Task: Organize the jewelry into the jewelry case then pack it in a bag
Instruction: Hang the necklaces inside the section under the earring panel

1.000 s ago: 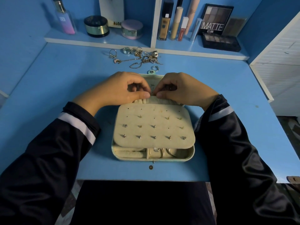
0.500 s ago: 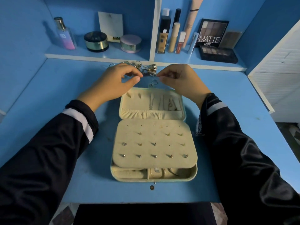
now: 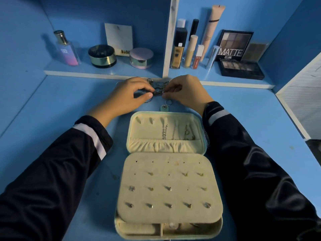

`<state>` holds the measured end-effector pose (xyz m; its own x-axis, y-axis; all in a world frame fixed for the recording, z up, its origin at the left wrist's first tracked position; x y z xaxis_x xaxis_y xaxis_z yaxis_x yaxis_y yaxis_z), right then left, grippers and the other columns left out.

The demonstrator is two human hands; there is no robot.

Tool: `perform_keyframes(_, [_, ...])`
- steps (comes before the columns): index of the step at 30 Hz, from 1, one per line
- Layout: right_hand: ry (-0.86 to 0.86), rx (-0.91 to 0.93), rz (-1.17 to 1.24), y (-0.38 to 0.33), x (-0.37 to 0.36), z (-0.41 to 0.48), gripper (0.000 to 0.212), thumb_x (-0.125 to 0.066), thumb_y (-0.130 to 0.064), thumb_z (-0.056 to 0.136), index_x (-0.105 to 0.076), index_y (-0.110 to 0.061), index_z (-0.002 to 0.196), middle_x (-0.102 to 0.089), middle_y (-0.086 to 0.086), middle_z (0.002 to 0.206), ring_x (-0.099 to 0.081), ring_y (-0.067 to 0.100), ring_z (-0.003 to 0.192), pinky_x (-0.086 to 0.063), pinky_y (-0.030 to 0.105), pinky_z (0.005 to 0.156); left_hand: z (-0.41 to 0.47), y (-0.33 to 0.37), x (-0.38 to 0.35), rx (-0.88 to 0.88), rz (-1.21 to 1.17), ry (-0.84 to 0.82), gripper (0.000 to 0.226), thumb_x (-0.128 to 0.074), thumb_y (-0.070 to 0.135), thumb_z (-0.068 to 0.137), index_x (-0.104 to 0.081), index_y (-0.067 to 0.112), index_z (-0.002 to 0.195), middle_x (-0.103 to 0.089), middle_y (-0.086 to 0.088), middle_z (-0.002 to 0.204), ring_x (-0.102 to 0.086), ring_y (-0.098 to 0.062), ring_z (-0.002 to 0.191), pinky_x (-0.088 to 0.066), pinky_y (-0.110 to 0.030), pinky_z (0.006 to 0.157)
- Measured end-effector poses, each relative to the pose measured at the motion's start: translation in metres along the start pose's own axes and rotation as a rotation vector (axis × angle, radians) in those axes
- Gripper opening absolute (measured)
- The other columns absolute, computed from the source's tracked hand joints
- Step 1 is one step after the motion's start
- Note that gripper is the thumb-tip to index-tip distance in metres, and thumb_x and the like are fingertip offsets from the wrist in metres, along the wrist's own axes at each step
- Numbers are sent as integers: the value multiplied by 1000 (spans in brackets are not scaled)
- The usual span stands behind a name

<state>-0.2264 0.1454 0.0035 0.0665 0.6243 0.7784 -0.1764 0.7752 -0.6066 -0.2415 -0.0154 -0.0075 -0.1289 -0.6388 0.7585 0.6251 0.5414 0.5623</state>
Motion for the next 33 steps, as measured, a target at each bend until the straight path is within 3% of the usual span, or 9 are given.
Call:
perform_keyframes(6, [27,40,-60,-3,3,-1,13,-74,-17,83,-76,-8,93,-67,-2,84,-54,6,73,-36,0,62,-1,0,-2,-8,25,19,21,-64,20,91,-73,10,107,-67,-2,112,-61,-16,107,-46,-34,100])
perform_keyframes(11, [114,42,-9,-6,17,-5,12,-68,-14,87,-75,-5,90,-70,6,83,-60,16,75,-42,12,66,-3,7,6,-14,-6,100,16,-64,19,94,-73,14,107,-67,2,108,-60,-9,102,-43,-16,91])
perform_keyframes(15, [186,71,101,-16,32,-9,8,-69,-11,86,-76,-6,86,-66,-10,71,-55,-7,62,-38,5,61,-4,17,16,-6,-110,207,15,-66,20,93,-73,15,106,-70,5,104,-61,-4,98,-45,-14,89])
perform_keyframes(18, [203,95,175,-25,40,-10,9,-69,-12,87,-76,-6,87,-62,-16,70,-54,-11,59,-38,5,60,-6,21,17,45,-217,253,16,-67,22,93,-72,17,108,-70,9,103,-64,-2,99,-49,-20,94])
perform_keyframes(24, [223,137,280,-41,49,-13,8,-68,-12,88,-75,-8,88,-66,-8,74,-56,-7,62,-41,8,63,0,22,8,84,-385,186,18,-69,26,92,-71,22,109,-73,7,106,-68,-10,102,-52,-33,97])
perform_keyframes(33, [258,165,336,-49,58,-14,9,-68,-14,87,-74,-8,88,-71,0,76,-59,2,65,-51,23,68,3,37,3,66,-473,176,8,-71,15,90,-70,19,98,-73,8,91,-69,-7,84,-53,-20,82])
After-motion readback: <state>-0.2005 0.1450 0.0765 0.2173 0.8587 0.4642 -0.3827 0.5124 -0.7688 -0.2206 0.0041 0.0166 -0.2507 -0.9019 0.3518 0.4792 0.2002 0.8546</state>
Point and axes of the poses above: each hand's wrist, its own z-axis towards the middle knuckle, its own x-axis out of the back of the hand, y = z × x, the point moved 8 cm from there along z, towards the middle knuckle
